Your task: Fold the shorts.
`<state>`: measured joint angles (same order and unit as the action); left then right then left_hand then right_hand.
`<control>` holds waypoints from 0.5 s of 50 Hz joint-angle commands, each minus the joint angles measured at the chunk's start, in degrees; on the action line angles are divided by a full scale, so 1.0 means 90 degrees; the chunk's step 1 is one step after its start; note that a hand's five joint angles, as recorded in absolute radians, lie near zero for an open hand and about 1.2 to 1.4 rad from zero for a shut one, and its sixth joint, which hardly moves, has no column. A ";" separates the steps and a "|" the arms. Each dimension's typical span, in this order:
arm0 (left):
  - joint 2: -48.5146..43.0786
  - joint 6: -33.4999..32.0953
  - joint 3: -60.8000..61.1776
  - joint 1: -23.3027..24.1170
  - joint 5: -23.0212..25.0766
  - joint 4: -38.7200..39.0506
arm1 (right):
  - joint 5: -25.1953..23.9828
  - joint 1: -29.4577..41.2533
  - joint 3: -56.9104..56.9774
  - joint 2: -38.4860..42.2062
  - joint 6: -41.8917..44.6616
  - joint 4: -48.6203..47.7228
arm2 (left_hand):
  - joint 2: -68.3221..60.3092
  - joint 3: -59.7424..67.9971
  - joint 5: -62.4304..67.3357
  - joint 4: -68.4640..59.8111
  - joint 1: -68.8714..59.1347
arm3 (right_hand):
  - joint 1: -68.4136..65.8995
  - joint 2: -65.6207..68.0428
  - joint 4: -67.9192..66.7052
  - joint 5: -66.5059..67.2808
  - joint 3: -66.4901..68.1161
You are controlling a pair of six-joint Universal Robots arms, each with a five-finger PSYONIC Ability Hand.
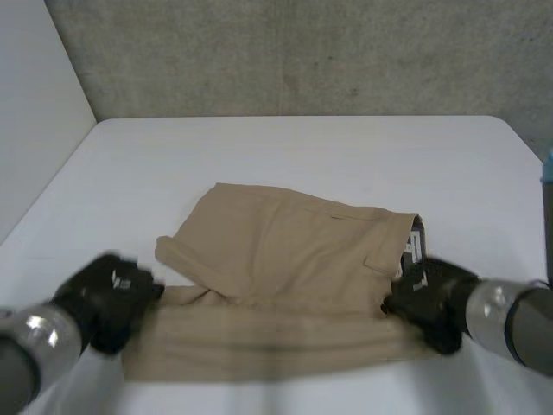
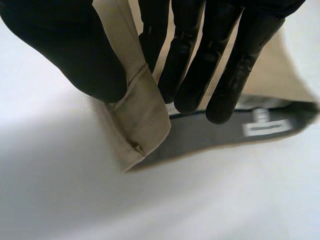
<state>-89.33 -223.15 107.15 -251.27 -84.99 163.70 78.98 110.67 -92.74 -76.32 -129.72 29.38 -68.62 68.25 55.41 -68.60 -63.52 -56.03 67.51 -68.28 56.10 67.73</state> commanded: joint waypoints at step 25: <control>-0.7008 0.0156 -0.7668 0.0946 -0.1036 0.2659 | 0.1713 0.0193 0.3283 0.3588 -0.1114 -0.3879 | -0.0897 0.0938 0.1253 -0.0899 -0.1464 | -0.2522 0.1246 -0.1161 0.1403 0.1222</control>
<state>-149.00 -221.78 41.40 -242.74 -94.65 183.53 93.89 112.35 -65.06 -46.96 -141.89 -1.97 -68.63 68.31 56.13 -68.63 -63.67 -56.03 67.58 -68.29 56.55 67.73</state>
